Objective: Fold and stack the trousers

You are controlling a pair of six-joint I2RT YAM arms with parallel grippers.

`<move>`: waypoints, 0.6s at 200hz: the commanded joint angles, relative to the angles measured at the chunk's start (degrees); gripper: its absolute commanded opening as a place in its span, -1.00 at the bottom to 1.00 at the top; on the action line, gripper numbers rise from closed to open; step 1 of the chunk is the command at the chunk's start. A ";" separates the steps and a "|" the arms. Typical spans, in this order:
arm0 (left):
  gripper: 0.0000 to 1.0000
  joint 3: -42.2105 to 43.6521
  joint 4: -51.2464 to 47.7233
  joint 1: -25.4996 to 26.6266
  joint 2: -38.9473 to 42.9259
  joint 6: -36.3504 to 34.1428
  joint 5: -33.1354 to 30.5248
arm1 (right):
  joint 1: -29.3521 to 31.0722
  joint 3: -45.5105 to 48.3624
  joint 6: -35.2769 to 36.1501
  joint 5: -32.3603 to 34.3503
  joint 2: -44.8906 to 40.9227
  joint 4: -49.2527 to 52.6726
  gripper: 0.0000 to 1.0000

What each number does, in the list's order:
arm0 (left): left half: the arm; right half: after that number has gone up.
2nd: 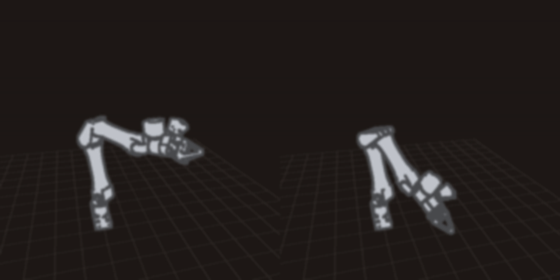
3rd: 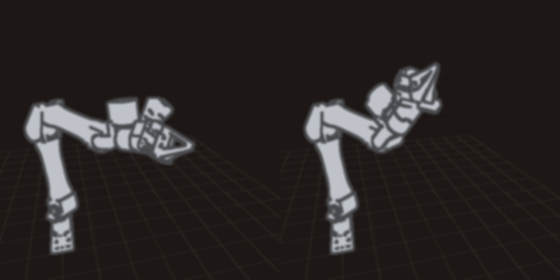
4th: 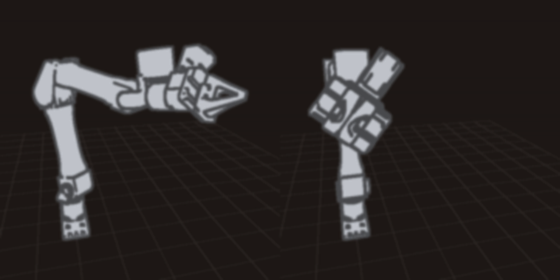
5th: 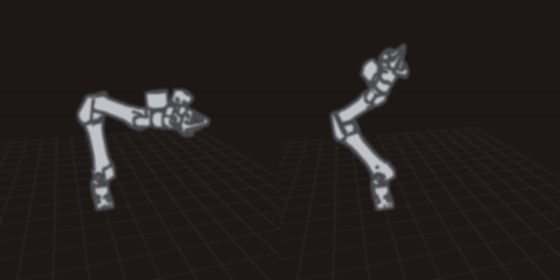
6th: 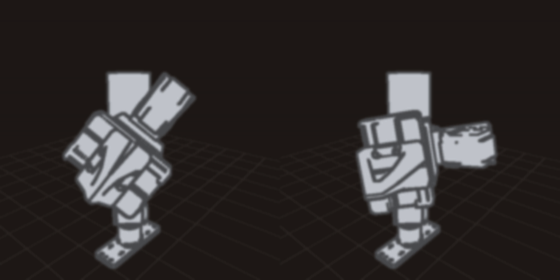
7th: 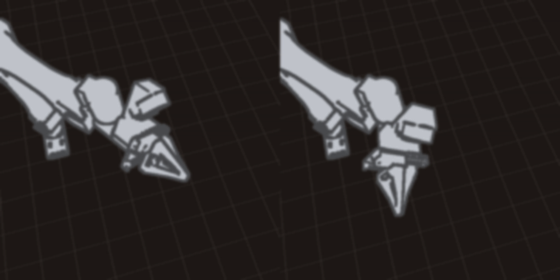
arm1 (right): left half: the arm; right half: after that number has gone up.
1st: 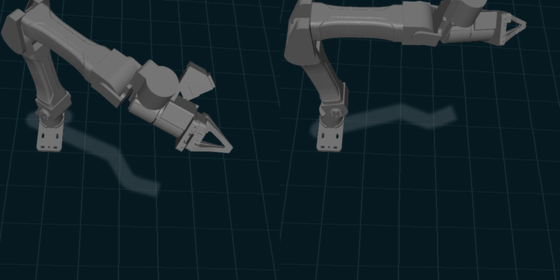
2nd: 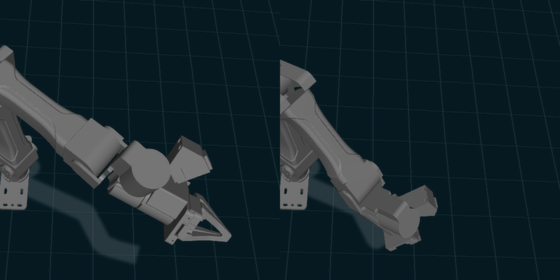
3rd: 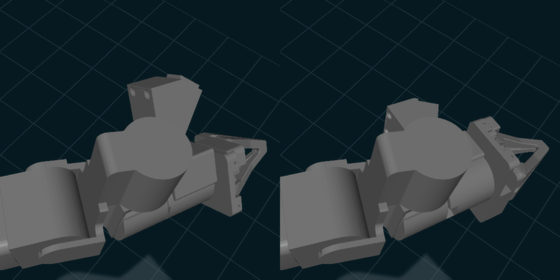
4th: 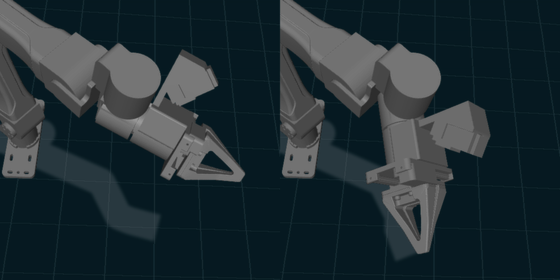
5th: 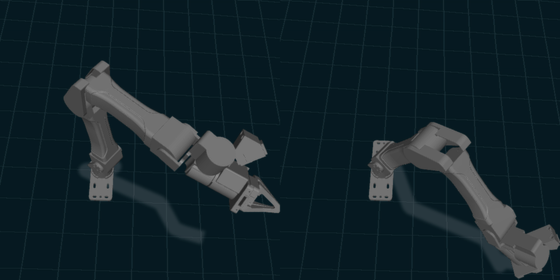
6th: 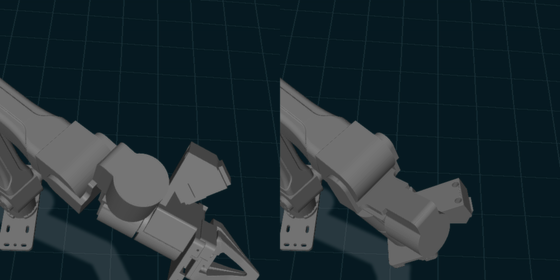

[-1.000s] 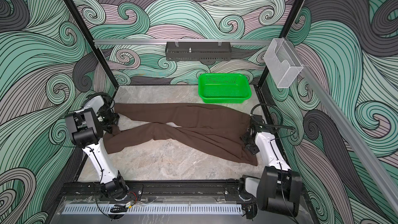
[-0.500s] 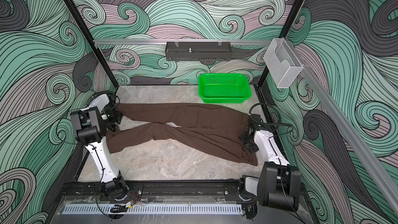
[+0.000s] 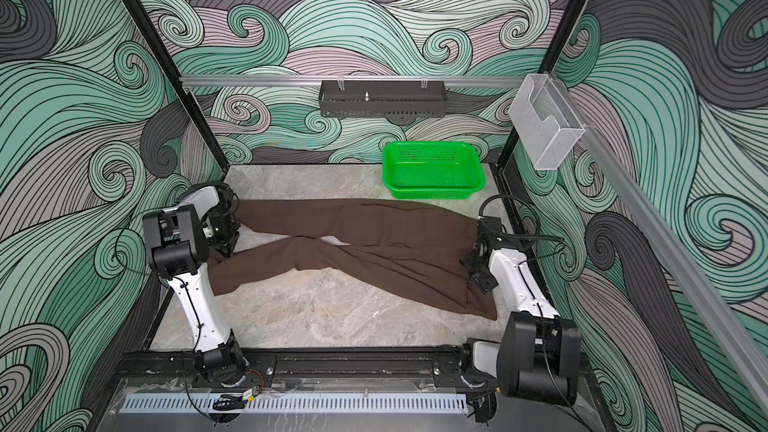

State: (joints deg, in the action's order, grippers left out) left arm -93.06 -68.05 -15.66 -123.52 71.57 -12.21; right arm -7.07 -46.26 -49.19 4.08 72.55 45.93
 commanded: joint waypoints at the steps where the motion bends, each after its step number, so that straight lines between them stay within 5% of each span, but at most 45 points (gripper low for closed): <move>1: -0.85 -0.46 -0.13 -0.35 2.18 0.06 -0.86 | 0.37 -1.11 -0.91 0.69 0.18 0.59 0.34; 8: -1.00 -0.58 0.65 -0.58 2.15 -0.81 -0.10 | 0.32 -1.18 -0.91 0.71 0.23 0.64 0.33; 45: -1.00 -6.20 -0.44 -1.01 3.96 -4.74 0.03 | 0.56 -1.41 -0.91 0.91 -0.06 0.70 0.33; 120: -1.00 -9.07 -0.12 -3.85 24.17 -15.35 0.65 | 0.51 -2.98 -1.84 2.54 -4.89 5.58 0.39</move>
State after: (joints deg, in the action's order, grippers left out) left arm -102.96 -66.92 -17.12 -105.73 61.41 -10.98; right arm -6.92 -47.86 -50.06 4.34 70.30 47.86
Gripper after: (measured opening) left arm 0.049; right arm 0.690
